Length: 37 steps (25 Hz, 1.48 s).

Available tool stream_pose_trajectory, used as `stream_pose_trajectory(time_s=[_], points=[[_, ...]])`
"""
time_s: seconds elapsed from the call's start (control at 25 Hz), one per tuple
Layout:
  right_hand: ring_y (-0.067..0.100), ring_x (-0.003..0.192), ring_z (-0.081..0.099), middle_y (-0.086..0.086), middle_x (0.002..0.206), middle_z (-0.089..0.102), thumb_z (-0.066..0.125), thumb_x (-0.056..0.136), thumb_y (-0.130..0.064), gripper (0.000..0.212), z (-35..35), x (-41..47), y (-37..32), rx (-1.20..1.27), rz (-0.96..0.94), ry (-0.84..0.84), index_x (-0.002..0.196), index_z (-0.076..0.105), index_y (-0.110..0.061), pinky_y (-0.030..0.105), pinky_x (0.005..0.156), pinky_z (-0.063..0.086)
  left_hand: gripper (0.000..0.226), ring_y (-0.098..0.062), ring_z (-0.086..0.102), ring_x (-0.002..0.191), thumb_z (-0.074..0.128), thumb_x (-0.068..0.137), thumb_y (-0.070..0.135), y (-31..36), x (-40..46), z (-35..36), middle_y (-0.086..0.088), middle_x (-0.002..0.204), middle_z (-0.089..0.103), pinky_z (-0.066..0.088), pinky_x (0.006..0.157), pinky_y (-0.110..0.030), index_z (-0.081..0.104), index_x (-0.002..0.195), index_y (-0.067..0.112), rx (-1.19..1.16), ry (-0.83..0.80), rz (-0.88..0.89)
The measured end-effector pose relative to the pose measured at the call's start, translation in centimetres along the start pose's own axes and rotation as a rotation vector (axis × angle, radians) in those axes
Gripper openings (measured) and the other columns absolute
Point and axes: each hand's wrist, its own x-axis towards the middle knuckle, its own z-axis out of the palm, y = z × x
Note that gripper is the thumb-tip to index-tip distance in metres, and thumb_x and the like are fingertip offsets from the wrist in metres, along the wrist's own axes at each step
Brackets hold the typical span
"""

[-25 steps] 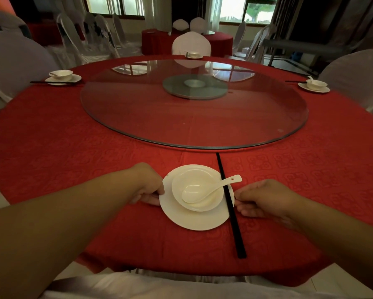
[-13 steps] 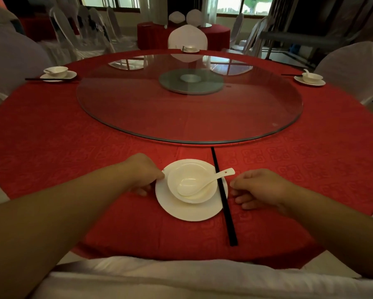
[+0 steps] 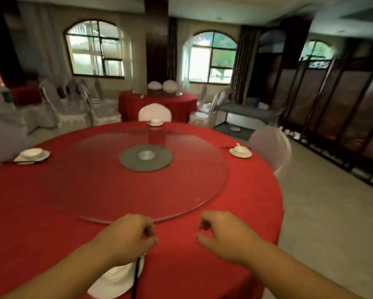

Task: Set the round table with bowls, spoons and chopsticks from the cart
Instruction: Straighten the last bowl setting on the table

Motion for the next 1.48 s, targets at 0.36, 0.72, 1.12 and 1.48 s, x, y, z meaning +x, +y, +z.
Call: stream_pose_trajectory(time_s=[0.36,0.72,1.12,1.48], points=[[0.021,0.102,0.062,0.001,0.111,0.068,0.063,0.089,-0.041,0.027,-21.7,-9.1,13.8,-0.199,0.093,0.185,0.105,0.065,-0.02,0.037,0.089,0.052,0.023,-0.018,0.064,0.099,0.061,0.089,0.05,26.4,10.1,-5.7,0.005,0.105,0.068,0.051,0.083,-0.033,0.066,0.091,0.028,0.181,0.201,0.268],[0.016,0.098,0.06,-0.003,0.111,0.064,0.062,0.091,-0.045,0.027,-31.1,-2.8,39.8,-0.318,0.258,0.154,0.109,0.062,-0.025,0.036,0.084,0.055,0.034,-0.021,0.065,0.101,0.059,0.088,0.055,42.3,36.2,1.1,0.002,0.11,0.068,0.054,0.083,-0.036,0.069,0.104,0.027,0.202,0.201,0.341],[0.014,0.096,0.058,-0.007,0.111,0.06,0.059,0.092,-0.05,0.028,-43.1,11.6,64.9,-0.345,0.251,0.122,0.112,0.061,-0.03,0.034,0.083,0.053,0.026,-0.018,0.065,0.097,0.061,0.087,0.051,53.9,63.2,3.2,0.008,0.102,0.068,0.053,0.082,-0.037,0.067,0.096,0.027,0.188,0.163,0.211],[0.016,0.084,0.055,-0.008,0.092,0.053,0.061,0.089,-0.047,0.018,-46.7,33.8,84.9,-0.271,-0.132,0.016,0.094,0.058,-0.029,0.036,0.076,0.053,0.033,-0.022,0.064,0.098,0.06,0.091,0.049,57.3,83.5,6.9,-0.001,0.105,0.069,0.053,0.082,-0.037,0.068,0.102,0.019,0.257,0.194,-0.19]])
